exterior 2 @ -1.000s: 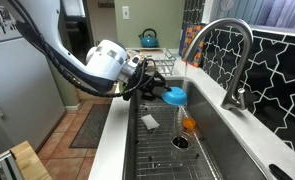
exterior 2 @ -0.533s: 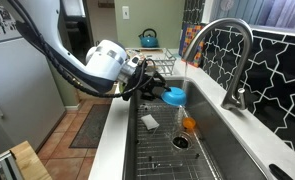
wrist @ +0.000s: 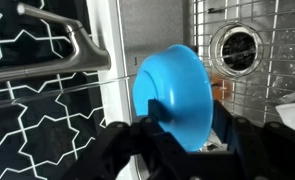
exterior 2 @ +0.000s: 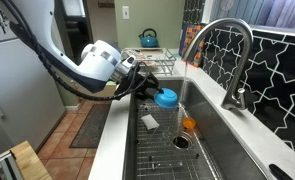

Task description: Pick up the upside down positioned blue bowl and rinse it under the running tap before putting it down in its original position

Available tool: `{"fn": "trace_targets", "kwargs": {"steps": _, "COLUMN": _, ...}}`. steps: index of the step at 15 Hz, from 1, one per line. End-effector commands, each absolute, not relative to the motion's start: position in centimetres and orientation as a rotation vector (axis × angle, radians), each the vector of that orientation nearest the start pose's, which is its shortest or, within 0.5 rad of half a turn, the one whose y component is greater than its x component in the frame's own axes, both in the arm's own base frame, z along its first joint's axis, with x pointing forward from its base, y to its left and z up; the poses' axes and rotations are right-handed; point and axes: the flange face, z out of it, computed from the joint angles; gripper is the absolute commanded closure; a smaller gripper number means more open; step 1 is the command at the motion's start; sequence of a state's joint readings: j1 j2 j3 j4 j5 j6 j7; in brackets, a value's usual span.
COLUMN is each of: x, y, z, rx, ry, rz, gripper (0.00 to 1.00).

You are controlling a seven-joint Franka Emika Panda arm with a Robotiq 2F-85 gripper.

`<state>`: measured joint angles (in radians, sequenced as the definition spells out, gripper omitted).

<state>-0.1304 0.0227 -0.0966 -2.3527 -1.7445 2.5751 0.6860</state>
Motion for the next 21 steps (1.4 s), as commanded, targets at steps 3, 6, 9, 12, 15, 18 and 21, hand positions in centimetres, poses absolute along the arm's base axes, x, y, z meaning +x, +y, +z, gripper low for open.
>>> {"fn": "trace_targets", "kwargs": {"steps": 3, "x": 47.6, "y": -6.9, "z": 33.5, "rx": 2.158, "ry": 0.372, "rz": 0.179, "gripper": 0.71}}
{"fn": "trace_targets", "kwargs": {"steps": 6, "x": 47.6, "y": -6.2, "z": 34.4, "rx": 2.213, "ry": 0.217, "rz": 0.008, "gripper": 0.71}}
{"fn": "trace_targets", "kwargs": {"steps": 9, "x": 47.9, "y": -6.2, "z": 34.5, "rx": 2.188, "ry": 0.183, "rz": 0.026, "gripper": 0.46}}
{"fn": "trace_targets", "kwargs": {"steps": 12, "x": 47.9, "y": -6.4, "z": 34.8, "rx": 2.192, "ry": 0.156, "rz": 0.014, "gripper": 0.46}}
{"fn": "trace_targets", "kwargs": {"steps": 15, "x": 47.6, "y": -5.6, "z": 35.2, "rx": 2.240, "ry": 0.162, "rz": 0.024, "gripper": 0.71}}
{"fn": "trace_targets", "kwargs": {"steps": 18, "x": 47.2, "y": -4.9, "z": 35.4, "rx": 2.292, "ry": 0.154, "rz": 0.031, "gripper": 0.71}}
{"fn": "trace_targets", "kwargs": {"steps": 21, "x": 46.4, "y": -4.8, "z": 35.7, "rx": 2.365, "ry": 0.171, "rz": 0.056, "gripper": 0.71}}
